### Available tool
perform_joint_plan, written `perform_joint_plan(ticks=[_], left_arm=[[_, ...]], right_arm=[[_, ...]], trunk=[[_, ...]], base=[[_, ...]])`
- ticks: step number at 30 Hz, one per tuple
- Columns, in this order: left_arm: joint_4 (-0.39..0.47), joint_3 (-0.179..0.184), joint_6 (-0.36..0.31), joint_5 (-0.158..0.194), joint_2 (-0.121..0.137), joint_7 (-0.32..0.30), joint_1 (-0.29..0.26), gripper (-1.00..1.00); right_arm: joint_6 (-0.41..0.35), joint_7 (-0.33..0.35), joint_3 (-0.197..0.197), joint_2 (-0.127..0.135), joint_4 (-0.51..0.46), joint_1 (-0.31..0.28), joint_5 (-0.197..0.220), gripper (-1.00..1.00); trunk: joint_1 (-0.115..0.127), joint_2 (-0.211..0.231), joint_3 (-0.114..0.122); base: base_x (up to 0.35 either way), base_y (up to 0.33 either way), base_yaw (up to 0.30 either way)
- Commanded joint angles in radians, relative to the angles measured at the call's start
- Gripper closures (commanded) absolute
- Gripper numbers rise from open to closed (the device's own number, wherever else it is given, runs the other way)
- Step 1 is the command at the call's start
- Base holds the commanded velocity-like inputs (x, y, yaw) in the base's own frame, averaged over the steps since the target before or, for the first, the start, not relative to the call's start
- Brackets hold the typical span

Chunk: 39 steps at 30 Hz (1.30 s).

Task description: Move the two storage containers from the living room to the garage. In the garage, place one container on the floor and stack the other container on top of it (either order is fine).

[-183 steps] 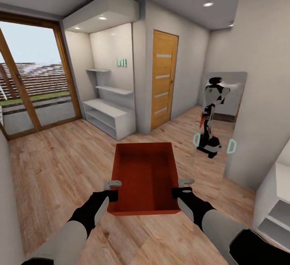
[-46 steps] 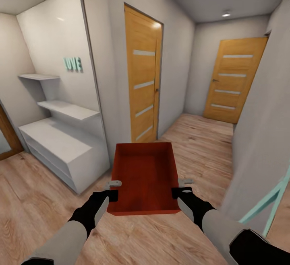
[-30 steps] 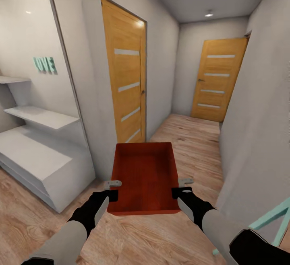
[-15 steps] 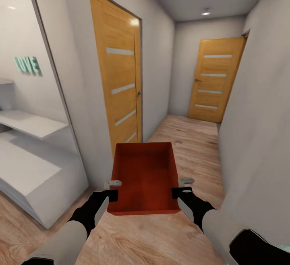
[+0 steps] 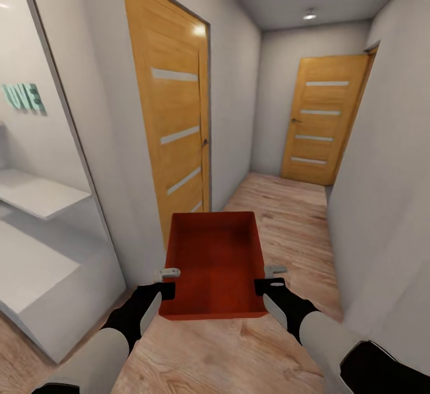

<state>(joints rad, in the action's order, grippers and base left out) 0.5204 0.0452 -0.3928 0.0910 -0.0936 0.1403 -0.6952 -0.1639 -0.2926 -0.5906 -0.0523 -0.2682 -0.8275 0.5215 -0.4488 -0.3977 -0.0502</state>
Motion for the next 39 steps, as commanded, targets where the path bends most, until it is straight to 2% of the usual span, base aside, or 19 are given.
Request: perform_joint_plan(ticks=[1,10,31,39], left_arm=[[0.003,-0.004,-0.008,-0.014,0.002,0.012,-0.001,1.00],[0.004,-0.004,-0.008,-0.014,0.002,0.012,-0.001,1.00],[0.004,-0.004,-0.009,-0.014,0.002,0.012,-0.001,1.00],[0.004,-0.004,-0.009,-0.014,0.002,0.012,-0.001,1.00]], right_arm=[[-0.008,-0.013,-0.003,0.012,0.000,-0.001,-0.006,1.00],[-0.008,-0.013,-0.003,0.011,0.000,-0.001,-0.006,1.00],[-0.008,-0.013,-0.003,0.011,0.000,-0.001,-0.006,1.00],[-0.008,-0.013,-0.003,0.011,0.000,-0.001,-0.006,1.00]], trunk=[[-0.001,-0.002,-0.002],[-0.001,-0.002,-0.002],[-0.001,-0.002,-0.002],[-0.001,-0.002,-0.002]], base=[[0.323,0.000,0.000],[0.323,0.000,-0.022],[0.323,0.033,-0.235],[0.323,0.083,-0.037]])
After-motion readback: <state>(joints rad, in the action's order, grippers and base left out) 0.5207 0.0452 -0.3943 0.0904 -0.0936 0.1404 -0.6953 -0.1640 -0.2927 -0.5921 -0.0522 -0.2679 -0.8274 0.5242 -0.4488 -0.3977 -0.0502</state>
